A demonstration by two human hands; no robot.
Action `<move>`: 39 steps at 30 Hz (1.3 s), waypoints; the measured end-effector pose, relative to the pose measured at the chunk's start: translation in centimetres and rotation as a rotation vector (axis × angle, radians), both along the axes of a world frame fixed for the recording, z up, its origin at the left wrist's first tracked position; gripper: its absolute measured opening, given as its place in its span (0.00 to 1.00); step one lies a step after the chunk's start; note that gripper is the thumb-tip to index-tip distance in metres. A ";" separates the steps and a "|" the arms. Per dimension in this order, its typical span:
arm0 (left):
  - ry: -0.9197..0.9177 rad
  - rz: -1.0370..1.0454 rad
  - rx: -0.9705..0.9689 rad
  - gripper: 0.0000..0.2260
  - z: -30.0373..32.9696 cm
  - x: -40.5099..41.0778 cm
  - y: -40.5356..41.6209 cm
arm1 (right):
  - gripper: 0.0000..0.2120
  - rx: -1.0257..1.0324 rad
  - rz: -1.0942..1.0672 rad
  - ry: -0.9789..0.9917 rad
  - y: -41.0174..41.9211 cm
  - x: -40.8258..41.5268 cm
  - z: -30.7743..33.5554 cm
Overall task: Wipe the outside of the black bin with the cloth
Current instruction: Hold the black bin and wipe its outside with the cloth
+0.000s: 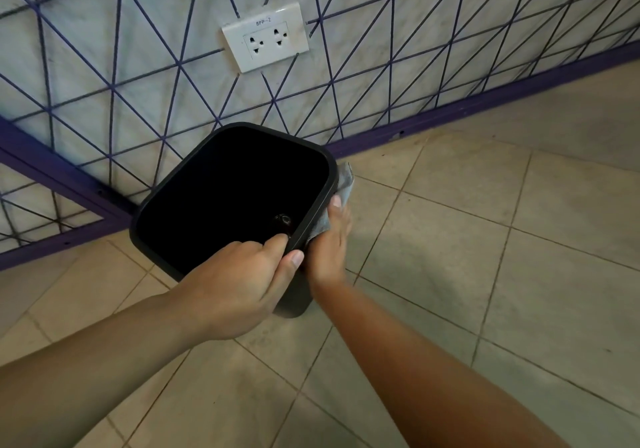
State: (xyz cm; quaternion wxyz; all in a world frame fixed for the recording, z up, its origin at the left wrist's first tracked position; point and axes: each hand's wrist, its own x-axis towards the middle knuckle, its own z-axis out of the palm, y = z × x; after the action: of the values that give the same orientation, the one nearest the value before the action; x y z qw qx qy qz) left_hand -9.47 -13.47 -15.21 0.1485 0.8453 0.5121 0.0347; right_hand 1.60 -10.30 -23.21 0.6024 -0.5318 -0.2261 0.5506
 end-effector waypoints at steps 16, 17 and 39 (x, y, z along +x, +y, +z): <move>-0.010 0.021 -0.046 0.17 0.4 0.3 -0.1 | 0.44 0.056 0.022 -0.068 -1.6 -1.4 0.6; 0.003 0.019 -0.049 0.16 0.4 0.3 -0.1 | 0.45 0.070 0.023 -0.098 -2.3 -1.4 0.4; 0.020 0.036 -0.003 0.18 0.4 0.5 0.1 | 0.29 -0.015 0.057 -0.075 1.0 -0.5 -0.4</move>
State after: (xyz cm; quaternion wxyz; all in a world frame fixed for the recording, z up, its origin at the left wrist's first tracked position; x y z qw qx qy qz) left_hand -9.01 -13.32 -14.81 0.1442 0.8360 0.5286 0.0282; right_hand 1.11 -9.30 -23.58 0.5736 -0.5500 -0.2595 0.5487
